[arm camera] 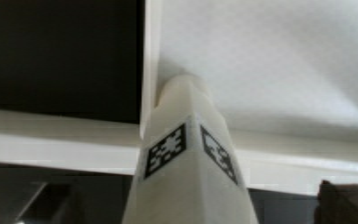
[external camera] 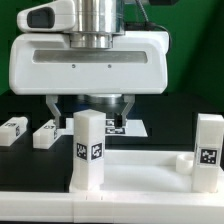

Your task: Assemble desk

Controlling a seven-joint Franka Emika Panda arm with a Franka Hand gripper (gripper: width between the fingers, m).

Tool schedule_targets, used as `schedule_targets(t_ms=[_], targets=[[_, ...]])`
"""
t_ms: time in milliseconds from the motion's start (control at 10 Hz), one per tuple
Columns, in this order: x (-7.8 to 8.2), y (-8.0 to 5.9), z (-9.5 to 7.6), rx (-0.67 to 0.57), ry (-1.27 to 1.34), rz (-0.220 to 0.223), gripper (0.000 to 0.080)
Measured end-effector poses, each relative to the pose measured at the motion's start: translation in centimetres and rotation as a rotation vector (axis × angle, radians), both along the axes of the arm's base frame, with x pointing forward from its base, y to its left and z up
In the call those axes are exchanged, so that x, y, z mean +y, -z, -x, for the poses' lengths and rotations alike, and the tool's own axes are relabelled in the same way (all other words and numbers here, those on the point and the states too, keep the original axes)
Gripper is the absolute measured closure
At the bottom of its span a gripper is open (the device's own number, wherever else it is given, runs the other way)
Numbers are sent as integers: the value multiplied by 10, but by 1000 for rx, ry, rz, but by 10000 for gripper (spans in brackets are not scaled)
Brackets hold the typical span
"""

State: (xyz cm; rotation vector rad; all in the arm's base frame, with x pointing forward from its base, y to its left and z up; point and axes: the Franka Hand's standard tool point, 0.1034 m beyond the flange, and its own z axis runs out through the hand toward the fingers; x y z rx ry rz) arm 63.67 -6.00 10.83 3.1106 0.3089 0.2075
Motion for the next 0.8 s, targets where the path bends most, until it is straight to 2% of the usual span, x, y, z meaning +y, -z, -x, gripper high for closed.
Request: schedule_targets(t_ms=[400, 600, 800], targets=[[-1, -1, 0, 5, -256, 51, 151], [-3, 0, 0, 8, -328, 65, 176], [-4, 0, 0, 8, -319, 65, 508]])
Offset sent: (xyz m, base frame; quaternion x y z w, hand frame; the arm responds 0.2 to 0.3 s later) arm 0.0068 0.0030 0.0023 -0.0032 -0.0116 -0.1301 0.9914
